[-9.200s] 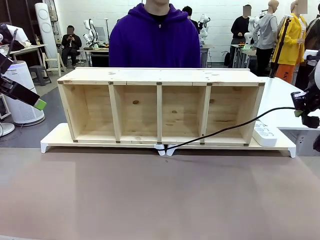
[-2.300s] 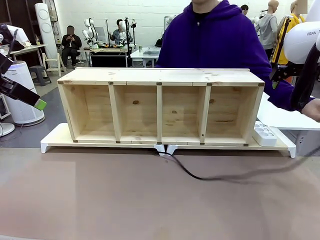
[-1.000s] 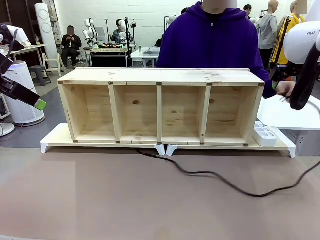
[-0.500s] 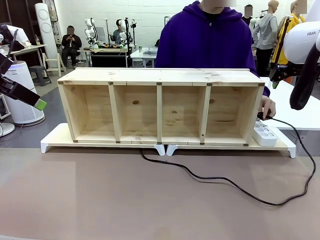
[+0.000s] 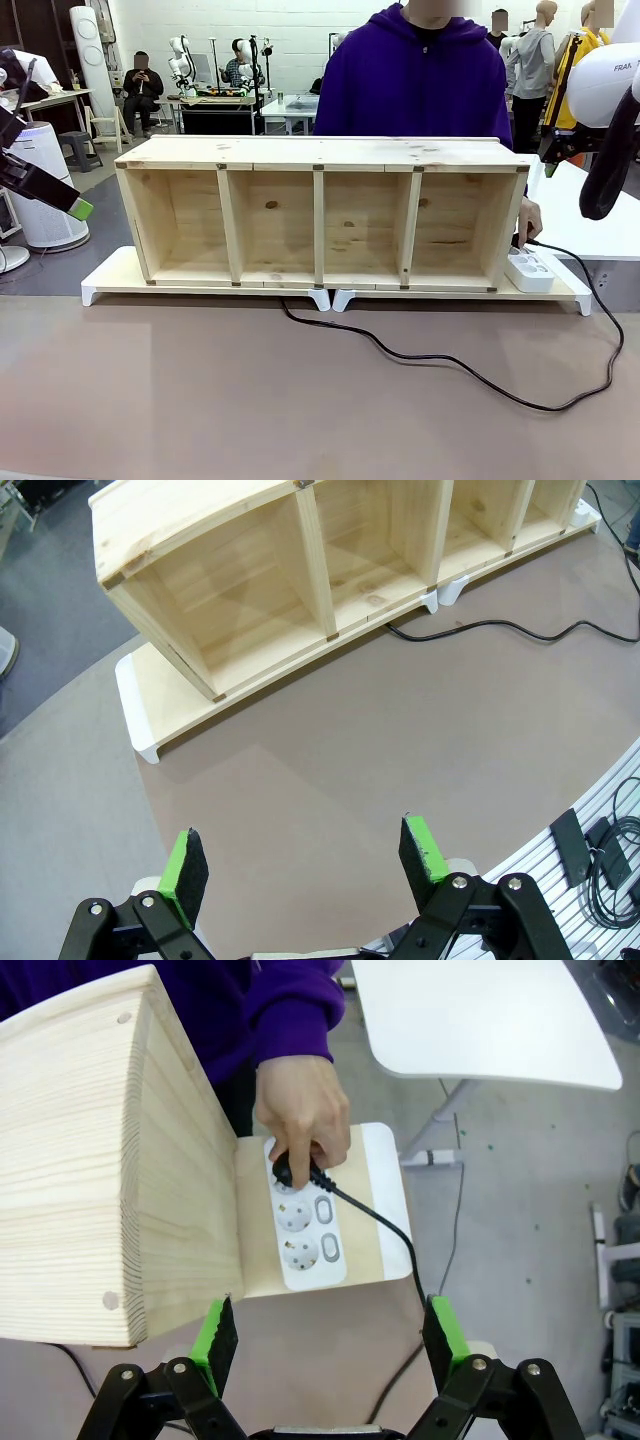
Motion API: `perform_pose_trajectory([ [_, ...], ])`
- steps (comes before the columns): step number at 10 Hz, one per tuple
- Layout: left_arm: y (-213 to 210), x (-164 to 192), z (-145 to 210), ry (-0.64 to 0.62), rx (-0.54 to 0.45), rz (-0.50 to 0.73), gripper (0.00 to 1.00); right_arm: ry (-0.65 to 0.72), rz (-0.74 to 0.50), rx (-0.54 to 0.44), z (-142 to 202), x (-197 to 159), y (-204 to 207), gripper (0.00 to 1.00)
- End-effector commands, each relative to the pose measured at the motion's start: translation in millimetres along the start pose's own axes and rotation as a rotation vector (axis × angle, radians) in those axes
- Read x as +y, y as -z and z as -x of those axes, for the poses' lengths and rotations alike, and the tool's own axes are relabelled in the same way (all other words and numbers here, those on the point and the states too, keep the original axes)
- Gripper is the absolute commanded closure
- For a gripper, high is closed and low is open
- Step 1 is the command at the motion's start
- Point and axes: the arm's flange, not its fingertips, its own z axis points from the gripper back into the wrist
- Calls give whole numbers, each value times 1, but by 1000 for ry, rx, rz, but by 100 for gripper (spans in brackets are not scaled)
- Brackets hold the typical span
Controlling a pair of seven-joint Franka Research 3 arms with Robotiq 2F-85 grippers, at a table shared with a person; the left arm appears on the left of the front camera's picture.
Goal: Perform cable management.
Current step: Release the Power Cable when the human grasps it.
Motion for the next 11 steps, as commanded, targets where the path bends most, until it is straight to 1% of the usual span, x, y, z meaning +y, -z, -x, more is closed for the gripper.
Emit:
perform_pose_trajectory([
  [1,1,1,-2,7,-10,-5,0,1,0,4,0,0,0,4],
  [11,1,1,-2,7,-10,-5,0,1,0,4,0,0,0,4],
])
